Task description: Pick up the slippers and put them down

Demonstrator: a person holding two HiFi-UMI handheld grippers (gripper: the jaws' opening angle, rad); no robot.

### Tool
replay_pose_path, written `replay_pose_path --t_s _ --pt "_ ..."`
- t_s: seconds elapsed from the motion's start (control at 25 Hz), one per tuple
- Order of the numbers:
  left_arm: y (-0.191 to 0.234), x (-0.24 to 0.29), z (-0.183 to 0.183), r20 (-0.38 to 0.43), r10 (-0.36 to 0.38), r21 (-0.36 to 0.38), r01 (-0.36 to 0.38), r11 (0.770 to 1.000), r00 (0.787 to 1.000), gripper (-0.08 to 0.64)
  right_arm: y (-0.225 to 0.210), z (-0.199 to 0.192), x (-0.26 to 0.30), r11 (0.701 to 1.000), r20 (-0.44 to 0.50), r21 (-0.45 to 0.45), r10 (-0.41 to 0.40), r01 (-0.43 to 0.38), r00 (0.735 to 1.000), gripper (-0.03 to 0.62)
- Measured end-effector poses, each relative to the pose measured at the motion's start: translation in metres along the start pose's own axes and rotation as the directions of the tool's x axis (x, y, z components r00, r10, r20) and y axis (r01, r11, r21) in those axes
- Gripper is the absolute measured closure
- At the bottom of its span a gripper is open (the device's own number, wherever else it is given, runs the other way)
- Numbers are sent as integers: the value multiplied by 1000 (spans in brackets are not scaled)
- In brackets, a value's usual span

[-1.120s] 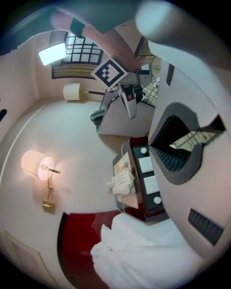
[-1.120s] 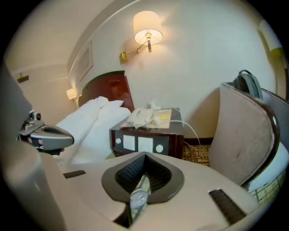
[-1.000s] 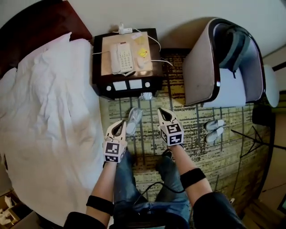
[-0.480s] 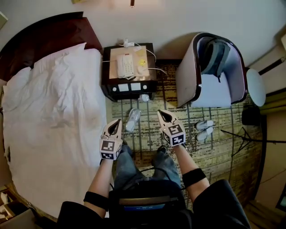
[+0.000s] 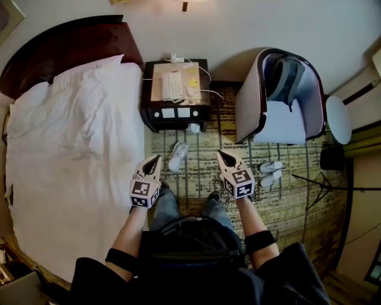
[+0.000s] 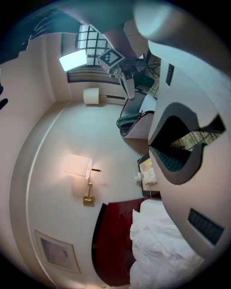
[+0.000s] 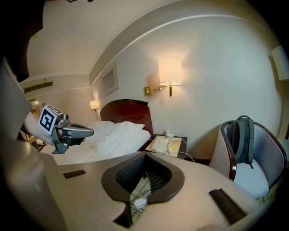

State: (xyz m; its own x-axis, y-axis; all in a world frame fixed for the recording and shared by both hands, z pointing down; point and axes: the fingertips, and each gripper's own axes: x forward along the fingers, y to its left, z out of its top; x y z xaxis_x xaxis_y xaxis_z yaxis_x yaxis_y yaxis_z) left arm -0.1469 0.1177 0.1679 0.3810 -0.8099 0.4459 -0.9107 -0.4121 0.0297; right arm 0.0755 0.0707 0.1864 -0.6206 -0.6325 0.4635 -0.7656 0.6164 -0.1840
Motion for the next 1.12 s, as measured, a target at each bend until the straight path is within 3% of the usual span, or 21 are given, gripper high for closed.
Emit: replay_pose_path --t_s 0.24,1.12 --pt "-6 -8 -9 -13 -3 -27 2 1000 1000 560 2 -11 -12 1000 -9 15 6 -6 1000 591" --pt "-14 2 -11 -21 -18 -1 18 1000 1000 560 -9 -25 -18 999 -20 38 -2 3 1000 591"
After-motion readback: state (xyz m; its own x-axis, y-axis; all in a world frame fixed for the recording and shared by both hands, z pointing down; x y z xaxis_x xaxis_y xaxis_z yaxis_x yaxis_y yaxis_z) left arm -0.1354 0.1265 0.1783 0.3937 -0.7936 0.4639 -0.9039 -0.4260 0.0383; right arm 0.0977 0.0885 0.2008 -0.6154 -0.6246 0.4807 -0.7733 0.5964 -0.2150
